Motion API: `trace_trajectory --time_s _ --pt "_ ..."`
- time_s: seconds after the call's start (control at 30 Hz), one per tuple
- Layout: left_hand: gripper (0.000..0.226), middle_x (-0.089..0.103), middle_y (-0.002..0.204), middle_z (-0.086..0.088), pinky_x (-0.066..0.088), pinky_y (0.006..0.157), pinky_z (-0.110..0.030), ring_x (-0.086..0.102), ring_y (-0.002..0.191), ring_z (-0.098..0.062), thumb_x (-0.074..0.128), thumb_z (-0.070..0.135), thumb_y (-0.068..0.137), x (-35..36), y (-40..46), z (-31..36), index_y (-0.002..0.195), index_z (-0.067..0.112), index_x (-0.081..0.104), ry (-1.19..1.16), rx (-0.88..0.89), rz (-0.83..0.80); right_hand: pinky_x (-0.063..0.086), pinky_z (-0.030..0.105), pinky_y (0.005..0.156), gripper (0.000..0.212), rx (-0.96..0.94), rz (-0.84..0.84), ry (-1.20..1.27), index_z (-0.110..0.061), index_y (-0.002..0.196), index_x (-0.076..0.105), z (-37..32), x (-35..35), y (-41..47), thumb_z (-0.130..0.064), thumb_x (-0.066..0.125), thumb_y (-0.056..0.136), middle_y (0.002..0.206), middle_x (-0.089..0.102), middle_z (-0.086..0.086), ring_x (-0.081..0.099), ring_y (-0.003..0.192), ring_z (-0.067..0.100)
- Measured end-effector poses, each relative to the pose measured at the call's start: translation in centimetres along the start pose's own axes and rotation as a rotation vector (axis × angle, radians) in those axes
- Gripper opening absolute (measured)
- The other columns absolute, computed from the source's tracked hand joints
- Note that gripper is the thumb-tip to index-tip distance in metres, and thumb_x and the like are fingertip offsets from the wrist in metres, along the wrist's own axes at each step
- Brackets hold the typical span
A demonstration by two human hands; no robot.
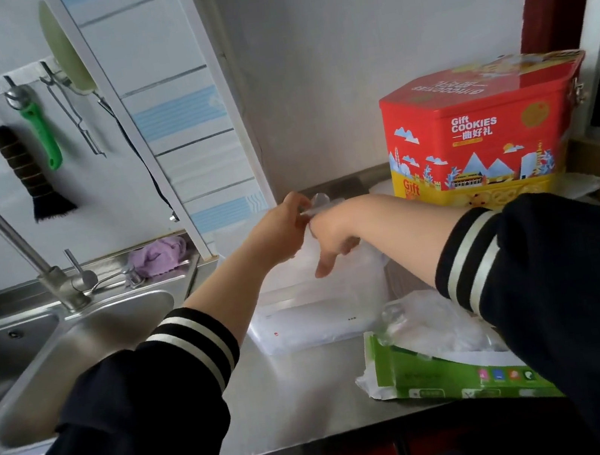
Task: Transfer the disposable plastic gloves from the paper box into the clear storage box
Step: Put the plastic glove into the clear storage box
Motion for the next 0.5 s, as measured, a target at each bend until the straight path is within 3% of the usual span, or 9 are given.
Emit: trace_trajectory --time_s 0.13,0.23,0.3,0.43,0.5 --pt "0.01 0.064 0.108 -0.004 0.046 0.079 -0.028 0.058 0.091 -0.019 0.056 0.027 0.096 0.4 -0.9 -0.8 0.1 0.019 0.052 0.236 0.074 -0.149 0.052 0.03 0.075 0.054 0.054 -0.119 -0.098 -0.013 0.132 0.051 0.2 1.7 1.4 -0.038 0.068 0.087 0.102 0.057 0.002 0.058 0.079 0.016" --pt "0.028 0.056 0.107 0.003 0.039 0.088 -0.029 0.05 0.098 -0.018 0.063 0.037 0.092 1.5 -2.2 -3.2 0.112 0.019 0.056 0.494 0.034 -0.381 0.046 0.033 0.077 0.022 0.066 -0.165 -0.177 -0.01 0.098 0.056 0.6 2.8 2.2 -0.03 0.061 0.091 0.098 0.054 0.004 0.054 0.085 0.022" --pt "0.04 0.056 0.118 0.001 0.039 0.092 -0.031 0.051 0.108 -0.021 0.063 0.036 0.091 1.8 -2.7 -4.8 0.126 0.019 0.052 0.634 -0.022 -0.469 0.045 0.034 0.082 0.019 0.083 -0.217 -0.187 -0.011 0.082 0.052 0.8 3.9 2.8 -0.026 0.059 0.093 0.089 0.052 0.005 0.051 0.089 0.026" --pt "0.043 0.047 0.137 -0.006 0.036 0.105 -0.036 0.047 0.123 -0.026 0.055 0.032 0.096 3.8 -2.2 -6.4 0.137 0.022 0.046 0.631 -0.059 -0.521 0.046 0.035 0.09 0.016 0.084 -0.241 -0.218 -0.012 0.084 0.05 1.1 4.6 3.2 -0.023 0.054 0.095 0.088 0.049 0.005 0.05 0.09 0.026" --pt "0.044 0.04 0.144 -0.009 0.031 0.109 -0.04 0.041 0.127 -0.029 0.044 0.04 0.097 4.7 -2.3 -7.8 0.138 0.023 0.044 0.552 -0.147 -0.565 0.044 0.035 0.088 0.019 0.068 -0.286 -0.284 -0.012 0.079 0.049 1.1 5.0 3.3 -0.018 0.05 0.096 0.085 0.047 0.004 0.048 0.089 0.026"
Point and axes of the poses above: each hand's wrist, its own y-axis towards the middle knuckle, its own x-axis out of the palm, z = x × y, the point moved 8 cm from there along y, towards the middle knuckle
